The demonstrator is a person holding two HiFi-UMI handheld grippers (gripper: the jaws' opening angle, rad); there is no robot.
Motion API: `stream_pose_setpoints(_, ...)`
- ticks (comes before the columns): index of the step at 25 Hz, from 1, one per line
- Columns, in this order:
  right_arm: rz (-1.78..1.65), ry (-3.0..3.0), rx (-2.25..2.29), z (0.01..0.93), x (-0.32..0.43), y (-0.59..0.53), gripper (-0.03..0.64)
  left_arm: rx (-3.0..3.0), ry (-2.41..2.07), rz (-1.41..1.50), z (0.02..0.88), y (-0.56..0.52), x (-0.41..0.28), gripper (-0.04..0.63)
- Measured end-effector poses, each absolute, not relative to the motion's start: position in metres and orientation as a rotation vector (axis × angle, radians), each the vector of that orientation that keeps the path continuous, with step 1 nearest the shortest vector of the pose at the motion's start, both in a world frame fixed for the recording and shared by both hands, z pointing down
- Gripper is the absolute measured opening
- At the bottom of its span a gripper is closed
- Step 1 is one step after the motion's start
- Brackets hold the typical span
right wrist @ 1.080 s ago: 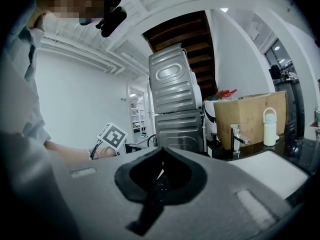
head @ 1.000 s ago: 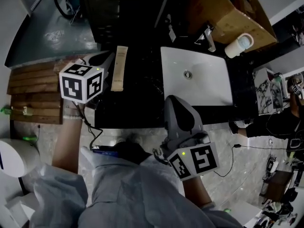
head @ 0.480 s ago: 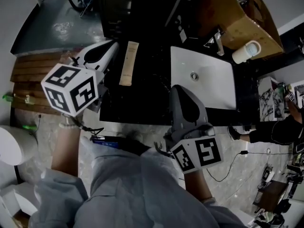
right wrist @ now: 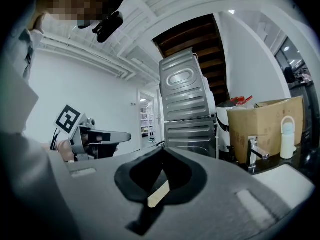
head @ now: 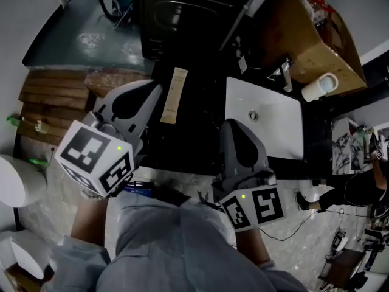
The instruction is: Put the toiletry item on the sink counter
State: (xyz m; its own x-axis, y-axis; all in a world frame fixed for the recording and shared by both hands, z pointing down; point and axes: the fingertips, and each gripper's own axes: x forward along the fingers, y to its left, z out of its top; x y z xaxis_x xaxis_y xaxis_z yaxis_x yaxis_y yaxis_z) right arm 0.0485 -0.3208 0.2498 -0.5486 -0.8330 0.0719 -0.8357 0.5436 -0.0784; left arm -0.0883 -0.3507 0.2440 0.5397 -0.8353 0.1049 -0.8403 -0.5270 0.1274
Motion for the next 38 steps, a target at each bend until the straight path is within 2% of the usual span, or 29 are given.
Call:
stream_pose_setpoints(14,0.135,-2.776,1.416,0.247,0.036,-0.322,-0.003,2.566,-1.544,0.007,0.230,-0.310,-0.111,0.005)
stream_pose_setpoints(38,0.130,-2.779,1.397,0.246,0.029,-0.311,-0.003,2.545,-1.462,-0.025,0.235,-0.304,-0.105,0.005)
